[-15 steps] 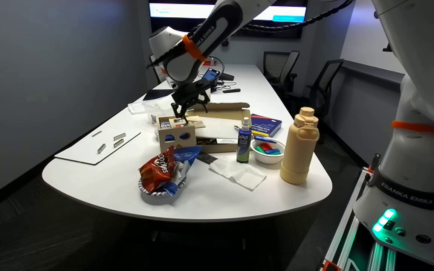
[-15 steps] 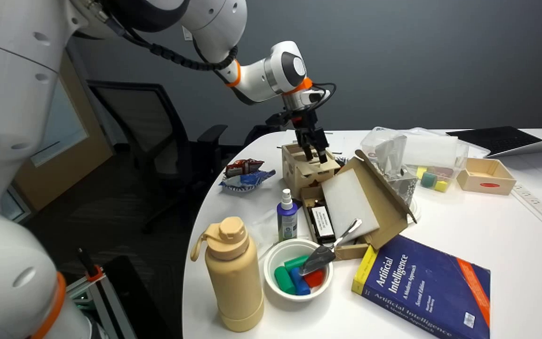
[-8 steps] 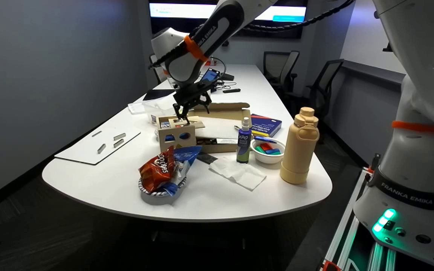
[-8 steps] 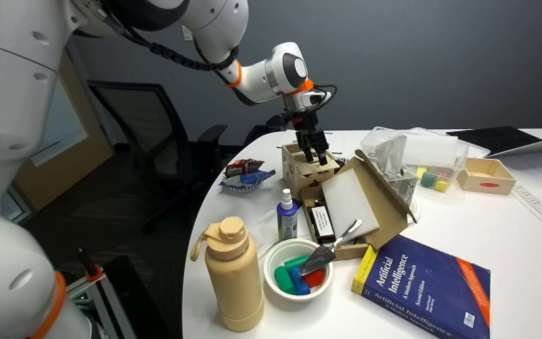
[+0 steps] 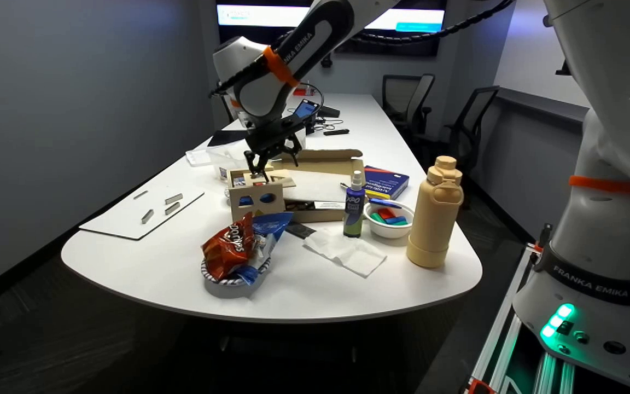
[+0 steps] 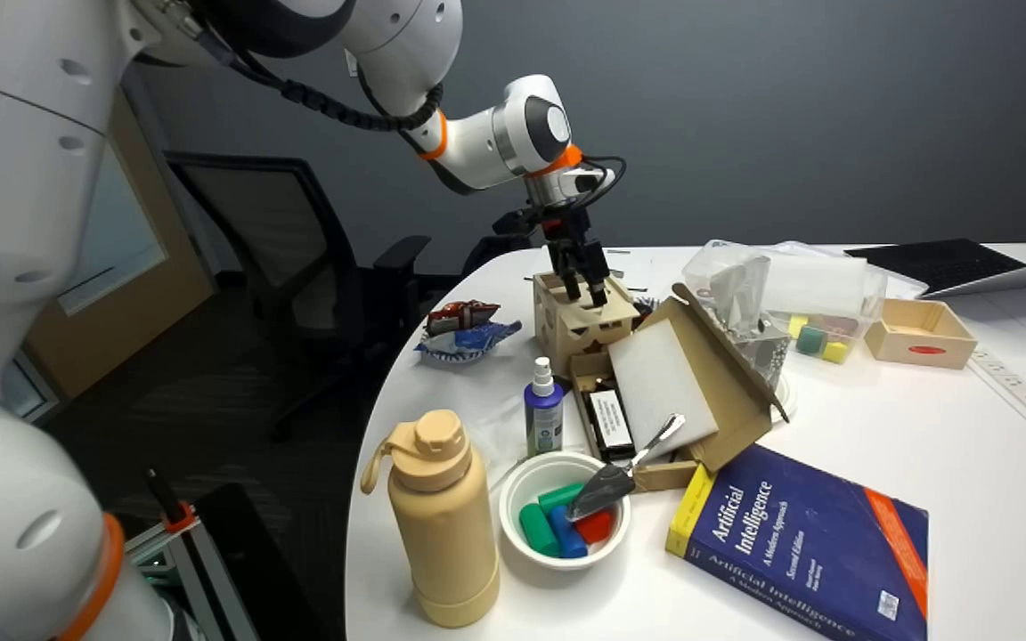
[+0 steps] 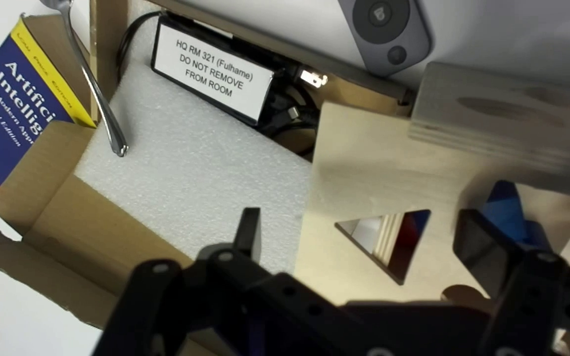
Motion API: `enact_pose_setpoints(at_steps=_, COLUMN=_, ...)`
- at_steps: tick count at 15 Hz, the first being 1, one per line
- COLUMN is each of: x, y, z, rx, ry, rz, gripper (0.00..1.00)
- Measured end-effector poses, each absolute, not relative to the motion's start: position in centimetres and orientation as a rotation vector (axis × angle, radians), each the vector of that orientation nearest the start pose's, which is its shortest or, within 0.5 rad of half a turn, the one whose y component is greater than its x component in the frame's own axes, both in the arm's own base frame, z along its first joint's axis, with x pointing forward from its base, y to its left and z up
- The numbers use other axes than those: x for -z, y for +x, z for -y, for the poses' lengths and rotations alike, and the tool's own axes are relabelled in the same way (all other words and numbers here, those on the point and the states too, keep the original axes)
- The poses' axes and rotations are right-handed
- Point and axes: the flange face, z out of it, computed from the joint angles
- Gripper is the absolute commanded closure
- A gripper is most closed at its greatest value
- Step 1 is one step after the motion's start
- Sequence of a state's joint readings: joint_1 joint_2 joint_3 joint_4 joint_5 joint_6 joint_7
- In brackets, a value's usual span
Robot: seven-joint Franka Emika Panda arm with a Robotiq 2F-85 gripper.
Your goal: Open the lid on the wooden toy box.
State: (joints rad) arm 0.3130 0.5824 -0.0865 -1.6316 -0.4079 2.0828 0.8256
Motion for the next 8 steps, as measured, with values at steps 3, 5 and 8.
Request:
enact_pose_setpoints(at_steps=3, x=-27.6, y=66.0, z=-14.5, rx=0.150, ry=-3.479, rz=-0.621, gripper=0.00)
enact_pose_setpoints(at_steps=5, x=-27.4, y=65.8, z=-14.8, rx=0.143, ry=-3.480, rz=-0.610, gripper=0.00)
enact_pose_setpoints(at_steps=8, x=-27.0, y=65.5, z=-15.2, rx=0.125, ry=-3.481, rz=-0.596, gripper=0.00)
